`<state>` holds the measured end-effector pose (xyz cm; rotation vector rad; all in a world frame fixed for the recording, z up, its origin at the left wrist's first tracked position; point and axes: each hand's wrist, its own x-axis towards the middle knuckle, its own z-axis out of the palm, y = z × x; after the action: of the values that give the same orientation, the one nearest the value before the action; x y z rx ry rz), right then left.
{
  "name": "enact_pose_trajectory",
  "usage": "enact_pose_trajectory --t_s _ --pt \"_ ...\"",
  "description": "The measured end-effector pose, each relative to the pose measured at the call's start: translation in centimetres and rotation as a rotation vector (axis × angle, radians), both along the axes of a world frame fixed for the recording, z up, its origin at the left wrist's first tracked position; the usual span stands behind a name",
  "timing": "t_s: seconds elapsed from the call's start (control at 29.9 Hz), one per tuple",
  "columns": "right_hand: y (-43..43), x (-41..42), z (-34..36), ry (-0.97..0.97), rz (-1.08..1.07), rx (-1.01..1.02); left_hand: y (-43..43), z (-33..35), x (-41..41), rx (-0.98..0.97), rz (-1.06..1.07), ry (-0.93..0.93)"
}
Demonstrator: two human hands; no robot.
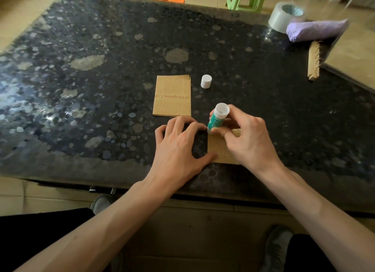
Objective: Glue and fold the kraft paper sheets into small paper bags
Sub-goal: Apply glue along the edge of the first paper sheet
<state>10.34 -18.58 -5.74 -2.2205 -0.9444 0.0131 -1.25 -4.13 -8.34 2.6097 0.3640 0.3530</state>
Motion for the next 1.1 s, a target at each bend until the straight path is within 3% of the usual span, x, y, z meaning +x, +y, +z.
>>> enact_pose_trajectory --t_s 0.53,0.8,1.1 --pt "0.4 0.2 -0.6 0.012 -0.049 0.067 0.0 0.0 0.1 -0.002 0.004 0.009" --pt "0.1 0.6 0.9 0.257 -0.092 0.378 0.1 0.2 0.0 -0.006 0.000 0.012" --pt "-1.4 0.2 1.2 0.296 0.076 0.141 0.0 0.1 0.0 -0.001 0.002 -0.010"
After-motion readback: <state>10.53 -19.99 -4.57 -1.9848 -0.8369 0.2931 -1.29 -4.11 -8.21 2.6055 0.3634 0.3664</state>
